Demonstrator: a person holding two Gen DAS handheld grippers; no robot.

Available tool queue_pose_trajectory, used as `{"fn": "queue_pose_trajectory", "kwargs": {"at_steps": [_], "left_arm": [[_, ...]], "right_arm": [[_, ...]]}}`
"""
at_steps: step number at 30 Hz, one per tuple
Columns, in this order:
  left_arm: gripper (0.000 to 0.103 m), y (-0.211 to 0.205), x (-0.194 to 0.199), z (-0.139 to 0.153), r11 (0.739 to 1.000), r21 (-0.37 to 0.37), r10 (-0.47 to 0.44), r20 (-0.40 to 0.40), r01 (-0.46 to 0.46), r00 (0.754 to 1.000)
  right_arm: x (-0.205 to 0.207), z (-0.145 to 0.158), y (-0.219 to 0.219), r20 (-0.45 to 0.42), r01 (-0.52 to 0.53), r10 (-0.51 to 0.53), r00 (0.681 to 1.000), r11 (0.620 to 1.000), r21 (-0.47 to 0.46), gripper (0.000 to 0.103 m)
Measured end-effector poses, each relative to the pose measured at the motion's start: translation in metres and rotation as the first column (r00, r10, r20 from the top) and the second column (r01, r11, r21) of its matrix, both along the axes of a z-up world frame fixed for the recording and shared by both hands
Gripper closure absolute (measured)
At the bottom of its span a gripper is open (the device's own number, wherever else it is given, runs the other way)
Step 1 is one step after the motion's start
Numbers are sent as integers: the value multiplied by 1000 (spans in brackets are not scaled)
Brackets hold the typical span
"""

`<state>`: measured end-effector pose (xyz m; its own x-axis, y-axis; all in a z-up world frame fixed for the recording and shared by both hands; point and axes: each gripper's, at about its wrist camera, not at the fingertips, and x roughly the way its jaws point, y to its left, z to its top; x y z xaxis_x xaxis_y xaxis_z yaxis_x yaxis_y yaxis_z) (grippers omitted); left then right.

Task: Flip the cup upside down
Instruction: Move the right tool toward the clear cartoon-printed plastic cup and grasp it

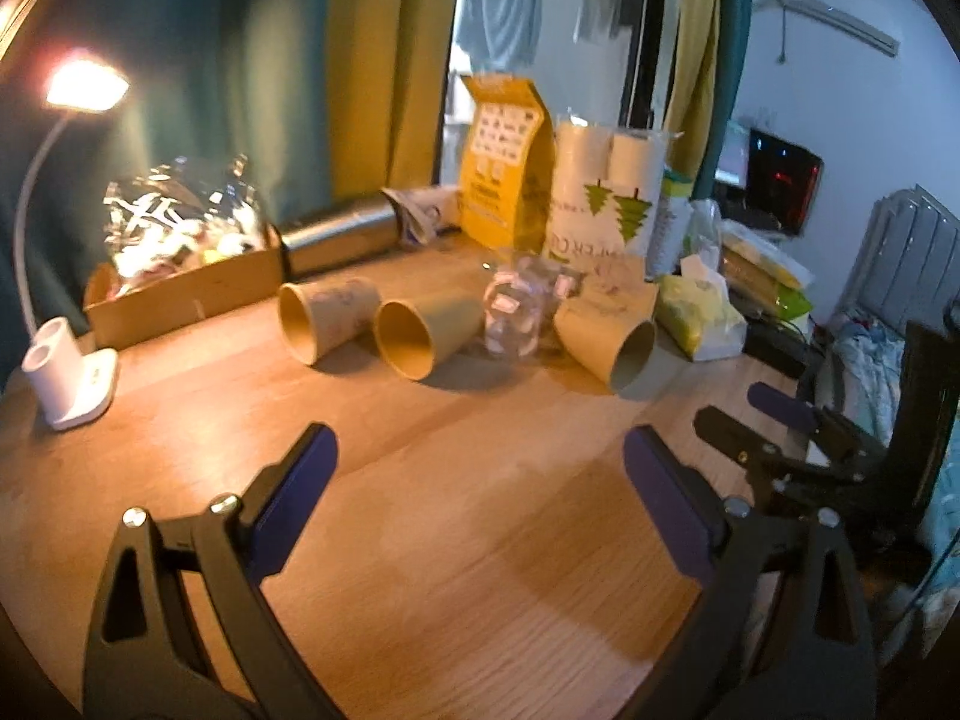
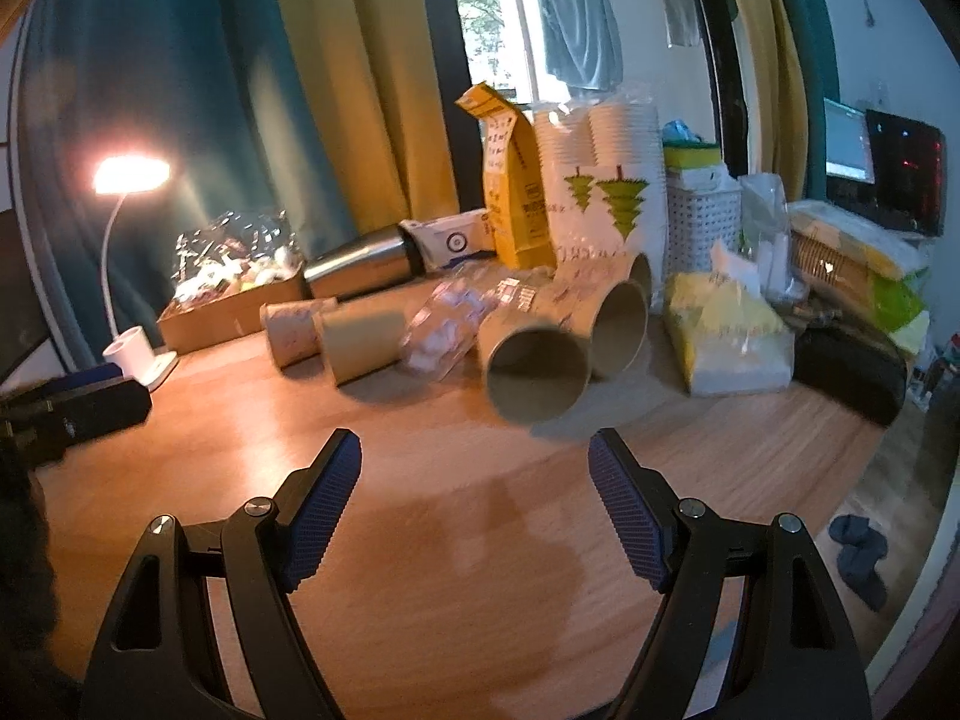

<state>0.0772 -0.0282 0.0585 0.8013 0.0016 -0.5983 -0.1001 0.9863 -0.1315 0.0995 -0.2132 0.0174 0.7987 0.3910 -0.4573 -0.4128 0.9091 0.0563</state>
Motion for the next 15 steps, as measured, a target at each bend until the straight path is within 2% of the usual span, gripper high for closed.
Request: {"fn": "queue_pose_trajectory", "kwargs": {"at_steps": [6, 11, 15], "left_arm": [[5, 4, 75, 25, 995, -97, -7, -114, -4, 993], [6, -7, 140, 23, 990, -137, -39, -220, 9, 975], [5, -11, 197, 14, 971, -237, -49, -303, -25, 952]], "right_arm": [[48, 8, -16, -23, 33, -32, 999, 999, 41, 22], [86, 8, -26, -62, 20, -17, 998, 998, 52, 22], [111, 13, -36, -71, 15, -8, 997, 996, 90, 22]]}}
